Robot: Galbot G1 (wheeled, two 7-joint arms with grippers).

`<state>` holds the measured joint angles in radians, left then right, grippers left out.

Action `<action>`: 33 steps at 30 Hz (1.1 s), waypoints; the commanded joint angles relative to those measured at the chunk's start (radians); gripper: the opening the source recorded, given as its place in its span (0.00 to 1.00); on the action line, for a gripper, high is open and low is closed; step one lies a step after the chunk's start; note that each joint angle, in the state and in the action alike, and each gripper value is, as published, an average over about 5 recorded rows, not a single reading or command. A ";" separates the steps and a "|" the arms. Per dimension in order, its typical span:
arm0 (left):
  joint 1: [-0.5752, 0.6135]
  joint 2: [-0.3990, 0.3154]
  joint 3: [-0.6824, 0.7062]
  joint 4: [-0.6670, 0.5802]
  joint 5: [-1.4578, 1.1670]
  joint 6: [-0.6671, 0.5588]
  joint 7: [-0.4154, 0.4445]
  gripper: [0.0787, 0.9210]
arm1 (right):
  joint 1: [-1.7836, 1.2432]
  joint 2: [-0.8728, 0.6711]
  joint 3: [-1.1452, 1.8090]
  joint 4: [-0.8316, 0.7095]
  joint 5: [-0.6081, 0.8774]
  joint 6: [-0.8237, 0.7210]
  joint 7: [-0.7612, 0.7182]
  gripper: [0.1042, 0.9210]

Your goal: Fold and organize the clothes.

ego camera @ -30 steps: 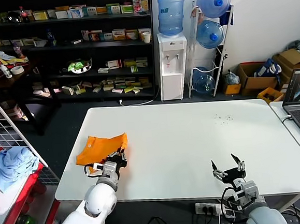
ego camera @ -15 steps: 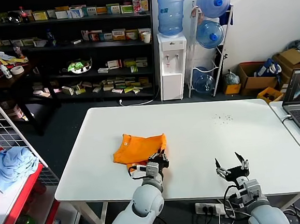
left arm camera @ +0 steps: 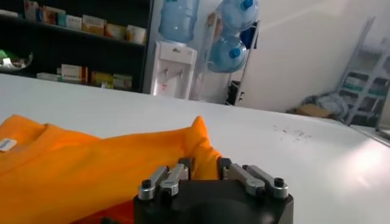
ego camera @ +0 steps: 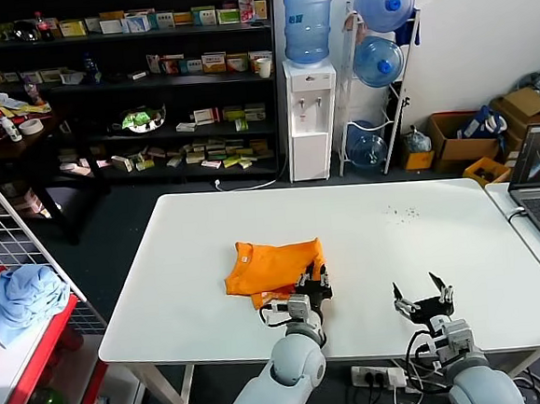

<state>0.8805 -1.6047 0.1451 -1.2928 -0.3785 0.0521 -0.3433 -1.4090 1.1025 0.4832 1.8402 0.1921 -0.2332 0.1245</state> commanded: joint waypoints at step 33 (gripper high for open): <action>0.561 0.354 -0.682 -0.365 0.433 -0.529 0.305 0.88 | 0.020 0.211 0.221 -0.001 -0.041 0.156 -0.346 0.88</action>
<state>1.1954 -1.3865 -0.1922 -1.5803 -0.1016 -0.4108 -0.1108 -1.3917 1.2528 0.6412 1.8394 0.1599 -0.1208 -0.1060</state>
